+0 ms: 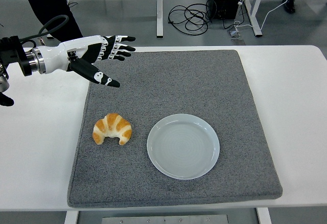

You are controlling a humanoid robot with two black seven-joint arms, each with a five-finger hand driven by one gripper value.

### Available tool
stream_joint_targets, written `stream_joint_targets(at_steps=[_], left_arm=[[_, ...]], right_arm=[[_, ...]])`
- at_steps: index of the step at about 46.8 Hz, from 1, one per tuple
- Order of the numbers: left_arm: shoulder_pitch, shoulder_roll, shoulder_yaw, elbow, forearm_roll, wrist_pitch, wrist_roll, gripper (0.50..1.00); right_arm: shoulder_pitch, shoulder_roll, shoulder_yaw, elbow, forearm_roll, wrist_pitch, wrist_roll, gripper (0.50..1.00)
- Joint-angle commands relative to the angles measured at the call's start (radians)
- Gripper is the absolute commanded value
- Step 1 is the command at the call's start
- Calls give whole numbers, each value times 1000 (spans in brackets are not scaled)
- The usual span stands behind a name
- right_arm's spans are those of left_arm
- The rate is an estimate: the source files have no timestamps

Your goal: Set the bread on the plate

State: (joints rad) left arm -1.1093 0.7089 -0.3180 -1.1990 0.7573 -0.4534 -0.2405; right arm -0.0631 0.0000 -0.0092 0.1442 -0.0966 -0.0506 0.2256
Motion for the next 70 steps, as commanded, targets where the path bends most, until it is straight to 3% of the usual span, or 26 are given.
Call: stream_joint_targets(at_steps=[1,16,29,41,54,70], left_arm=[[0,33,2,-48,37,1,0,939],[3,139,4,-175,175,1,0,939],[11,146,7,-175,255,9,0,939],[100,132,7,-177,375,99,-8,937],[177,51,7,-172,387,232,-19,937],[255,24,8,-169,407,272,-19,928]], right_arm=[[0,0,0,0,1,0,0,1000],[6,0,0,0,0,0,0,1000],[8,0,0,0,0,0,0,1000],[8,0,0,0,0,0,0,1000],[9,0,0,0,0,0,0,1000],[8,0,0,0,0,0,0,1000]])
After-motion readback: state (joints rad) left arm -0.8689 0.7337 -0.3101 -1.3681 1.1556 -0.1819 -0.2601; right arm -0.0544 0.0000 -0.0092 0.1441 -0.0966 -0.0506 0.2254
